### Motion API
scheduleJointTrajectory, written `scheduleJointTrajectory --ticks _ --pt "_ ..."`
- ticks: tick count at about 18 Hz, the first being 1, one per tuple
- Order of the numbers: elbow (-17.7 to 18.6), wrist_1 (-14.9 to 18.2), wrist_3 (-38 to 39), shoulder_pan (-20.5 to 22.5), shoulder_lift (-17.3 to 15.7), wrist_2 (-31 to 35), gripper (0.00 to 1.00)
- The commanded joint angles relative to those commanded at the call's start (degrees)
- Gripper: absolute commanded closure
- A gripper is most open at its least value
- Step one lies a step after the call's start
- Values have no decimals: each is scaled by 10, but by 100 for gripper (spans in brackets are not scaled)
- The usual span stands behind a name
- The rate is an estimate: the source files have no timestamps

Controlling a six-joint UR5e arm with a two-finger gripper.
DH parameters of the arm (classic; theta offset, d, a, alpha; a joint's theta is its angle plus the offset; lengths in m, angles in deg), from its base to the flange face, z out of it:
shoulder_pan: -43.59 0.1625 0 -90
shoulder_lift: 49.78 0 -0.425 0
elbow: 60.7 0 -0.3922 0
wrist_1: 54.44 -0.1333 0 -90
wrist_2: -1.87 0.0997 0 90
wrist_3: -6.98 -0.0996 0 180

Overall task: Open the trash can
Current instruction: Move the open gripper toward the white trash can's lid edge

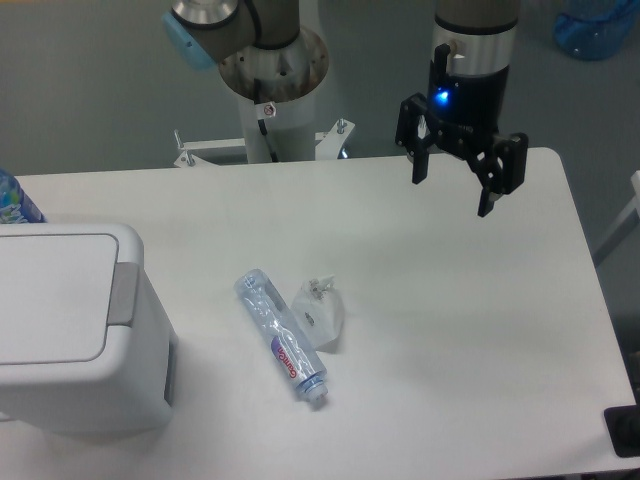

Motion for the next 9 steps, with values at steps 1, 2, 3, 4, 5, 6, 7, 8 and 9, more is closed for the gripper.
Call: scheduleJointTrajectory --ticks 1,2,3,4,5,6,7,8,9 --pt "0 -1 -1 0 0 0 0" --pt "0 -1 -1 1 0 0 0" --pt "1 -1 -1 0 -1 0 0" --pt "1 -1 -1 0 -1 -2 0" --pt "1 -1 -1 0 -1 -6 0" --pt "1 -1 -1 -1 -2 -7 0" --pt "1 -1 0 -3 -3 -9 0" --pt "1 -1 0 -4 -4 -11 0" --pt "1 0 1 -6 -4 -11 0"
